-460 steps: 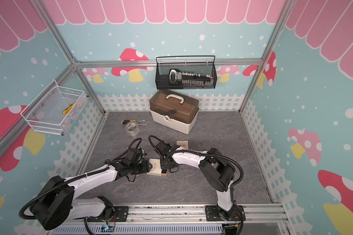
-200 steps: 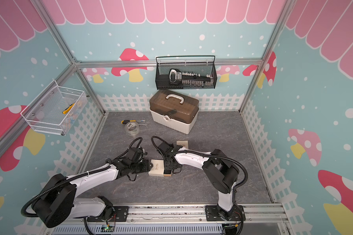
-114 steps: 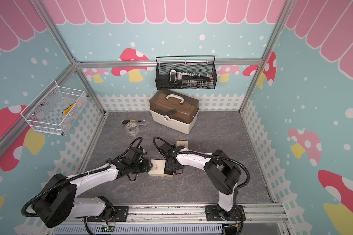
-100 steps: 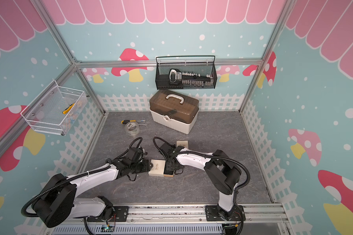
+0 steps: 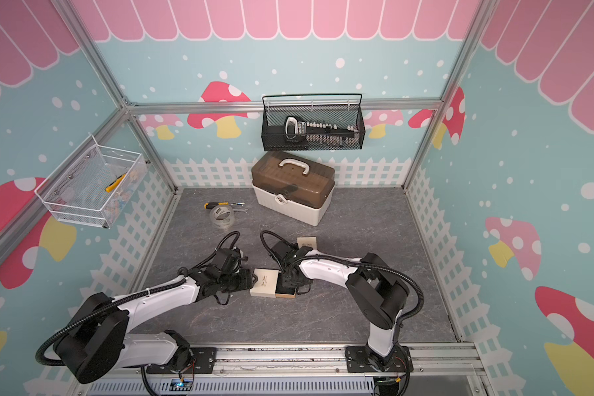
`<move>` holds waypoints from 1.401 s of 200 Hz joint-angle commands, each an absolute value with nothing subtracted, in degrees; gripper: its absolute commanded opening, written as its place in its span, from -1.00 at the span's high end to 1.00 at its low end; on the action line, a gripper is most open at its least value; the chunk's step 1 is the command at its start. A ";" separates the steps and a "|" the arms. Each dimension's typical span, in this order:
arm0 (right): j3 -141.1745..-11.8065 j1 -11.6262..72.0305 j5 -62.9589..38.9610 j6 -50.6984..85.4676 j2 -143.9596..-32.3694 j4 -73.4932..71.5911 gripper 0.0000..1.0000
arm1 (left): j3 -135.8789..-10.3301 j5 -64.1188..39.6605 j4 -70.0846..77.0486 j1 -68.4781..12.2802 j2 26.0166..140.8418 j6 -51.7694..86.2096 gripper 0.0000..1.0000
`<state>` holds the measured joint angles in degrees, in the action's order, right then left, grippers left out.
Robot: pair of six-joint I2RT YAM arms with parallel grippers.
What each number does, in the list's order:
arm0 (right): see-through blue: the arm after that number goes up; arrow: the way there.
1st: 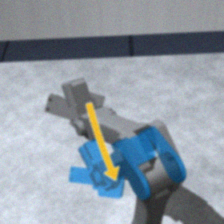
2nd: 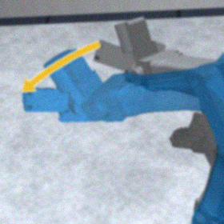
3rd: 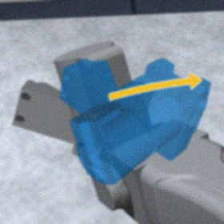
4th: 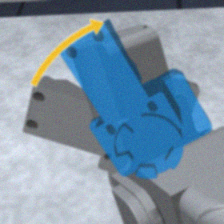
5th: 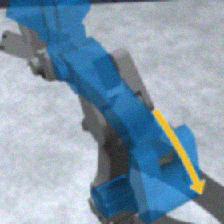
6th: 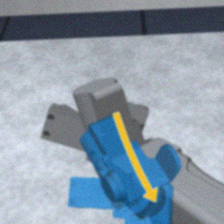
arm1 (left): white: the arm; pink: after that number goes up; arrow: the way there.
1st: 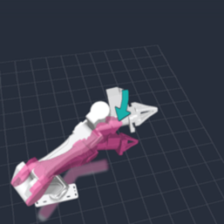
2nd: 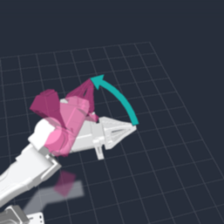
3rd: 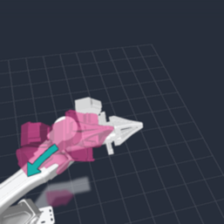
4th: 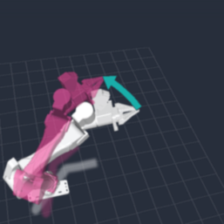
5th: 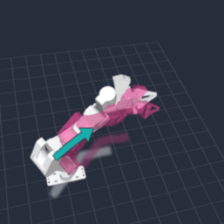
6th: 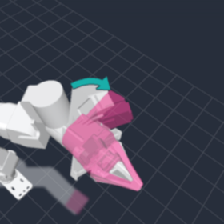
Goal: Place the earrings into the drawer-style jewelry box
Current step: Open the drawer in the jewelry box.
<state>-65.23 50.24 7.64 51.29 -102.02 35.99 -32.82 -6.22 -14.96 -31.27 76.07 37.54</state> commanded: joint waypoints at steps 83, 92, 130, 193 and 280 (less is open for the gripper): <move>-62.67 50.04 8.43 51.24 -100.46 41.43 1.00 | -31.28 -1.23 -23.38 -31.09 78.58 37.54 -0.15; -62.75 50.06 8.44 51.24 -100.40 41.40 1.00 | -31.34 -1.25 -23.38 -31.06 78.56 37.53 -0.15; -63.57 50.01 6.99 51.15 -99.55 39.79 0.83 | -33.44 -4.63 -23.43 -31.13 75.27 37.87 -0.18; -62.97 49.99 8.54 49.05 -91.09 38.86 0.49 | -42.47 -2.41 -27.96 -31.03 65.69 34.59 -0.48; -50.98 40.30 12.25 26.30 -70.66 31.29 -0.19 | -41.32 -6.60 -5.14 -36.25 68.03 29.78 -0.70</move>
